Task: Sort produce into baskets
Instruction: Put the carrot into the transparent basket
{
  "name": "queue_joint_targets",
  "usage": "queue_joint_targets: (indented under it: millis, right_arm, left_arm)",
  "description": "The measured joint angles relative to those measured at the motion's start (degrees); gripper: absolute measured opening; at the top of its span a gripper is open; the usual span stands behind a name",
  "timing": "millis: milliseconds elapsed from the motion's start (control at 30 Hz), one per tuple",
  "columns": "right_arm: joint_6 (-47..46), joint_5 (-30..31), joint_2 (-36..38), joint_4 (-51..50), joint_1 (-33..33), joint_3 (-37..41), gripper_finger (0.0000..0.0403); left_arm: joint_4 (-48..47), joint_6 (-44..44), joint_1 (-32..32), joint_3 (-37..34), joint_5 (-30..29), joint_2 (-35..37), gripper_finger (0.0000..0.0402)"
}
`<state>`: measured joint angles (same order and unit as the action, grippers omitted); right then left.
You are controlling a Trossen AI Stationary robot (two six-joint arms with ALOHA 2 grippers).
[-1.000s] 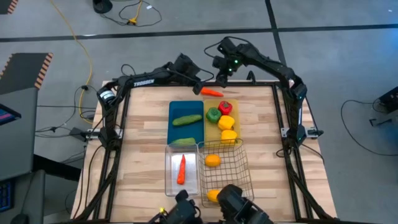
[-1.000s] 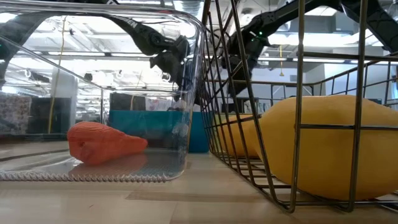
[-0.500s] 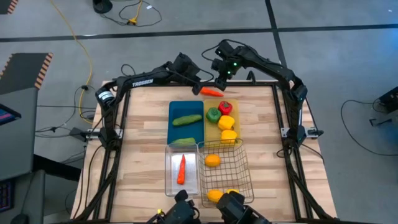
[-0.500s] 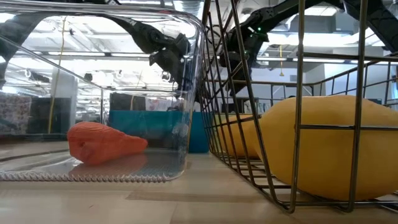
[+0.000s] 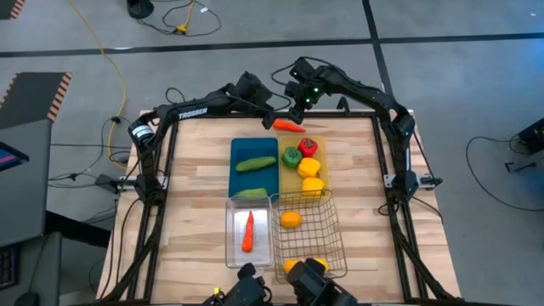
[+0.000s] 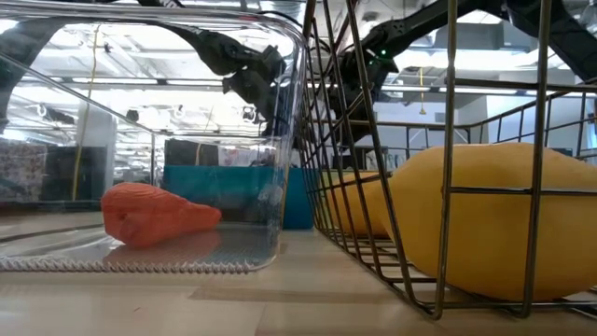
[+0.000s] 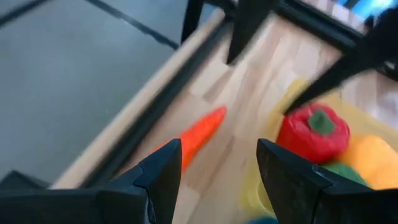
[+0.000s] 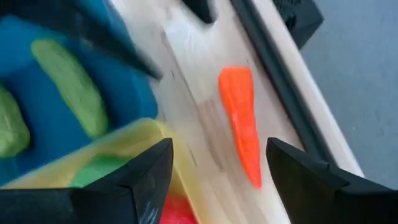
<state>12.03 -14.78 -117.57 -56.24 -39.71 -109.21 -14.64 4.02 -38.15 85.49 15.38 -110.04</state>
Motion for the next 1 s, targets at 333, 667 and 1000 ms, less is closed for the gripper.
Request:
queue_joint_targets:
  millis: [333, 667, 1000]
  right_arm:
    - [-6.43, 2.73, -2.81, 8.27, -0.09, 0.00, 0.0285]
    - [-10.97, 4.41, -2.74, 8.30, 0.86, 0.04, 0.0285]
    - [-15.49, 4.34, -2.74, 8.29, 3.04, 0.04, 0.0285]
  left_arm:
    - [-21.16, -9.19, 0.02, 0.00, 0.24, 4.17, 0.0194]
    - [-27.13, -13.92, -0.73, 0.00, -5.91, 10.21, 0.0194]
    - [-24.58, -14.87, -2.79, 0.00, -7.08, 12.26, 0.0194]
